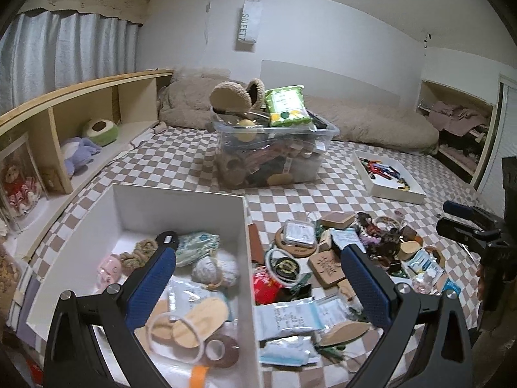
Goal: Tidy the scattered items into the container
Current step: 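Move both open tools back over the scattered pile toward the green clips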
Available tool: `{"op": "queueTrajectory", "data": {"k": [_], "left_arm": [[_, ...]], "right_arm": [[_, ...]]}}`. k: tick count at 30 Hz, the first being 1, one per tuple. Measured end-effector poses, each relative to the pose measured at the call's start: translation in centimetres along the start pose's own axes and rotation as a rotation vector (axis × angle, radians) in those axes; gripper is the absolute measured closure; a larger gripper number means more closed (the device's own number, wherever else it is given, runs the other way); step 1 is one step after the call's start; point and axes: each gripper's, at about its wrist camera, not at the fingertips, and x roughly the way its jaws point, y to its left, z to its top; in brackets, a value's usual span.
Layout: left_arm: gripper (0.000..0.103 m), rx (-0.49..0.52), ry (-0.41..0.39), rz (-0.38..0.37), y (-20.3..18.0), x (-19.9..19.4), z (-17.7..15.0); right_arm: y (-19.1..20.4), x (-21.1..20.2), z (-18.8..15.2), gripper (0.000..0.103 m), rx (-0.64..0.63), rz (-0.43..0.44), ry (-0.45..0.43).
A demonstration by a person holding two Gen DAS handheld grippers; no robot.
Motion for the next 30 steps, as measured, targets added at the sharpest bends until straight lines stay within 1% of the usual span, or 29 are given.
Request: {"op": "queueTrajectory", "data": {"k": [6, 12, 19, 25, 30], "left_arm": [[0.000, 0.027, -0.002, -0.020, -2.3, 0.7, 0.1], [0.000, 0.037, 0.015, -0.043, -4.1, 1.5, -0.3], [0.000, 0.040, 0.050, -0.075, -5.6, 2.4, -1.5], [0.000, 0.041, 0.086, -0.075, -6.8, 3.2, -2.6], [0.000, 0.076, 0.110, -0.085, -8.2, 3.8, -3.9]], "right_arm": [[-2.5, -1.0, -0.9, 0.000, 0.034, -0.042, 0.003], [-4.1, -1.7, -1.8, 0.000, 0.052, -0.070, 0.008], [-4.8, -2.1, -3.4, 0.000, 0.064, -0.095, 0.022], [-4.7, -1.8, -5.1, 0.000, 0.080, -0.114, 0.037], [-4.6, -1.1, -7.0, 0.000, 0.098, -0.106, 0.062]]}}
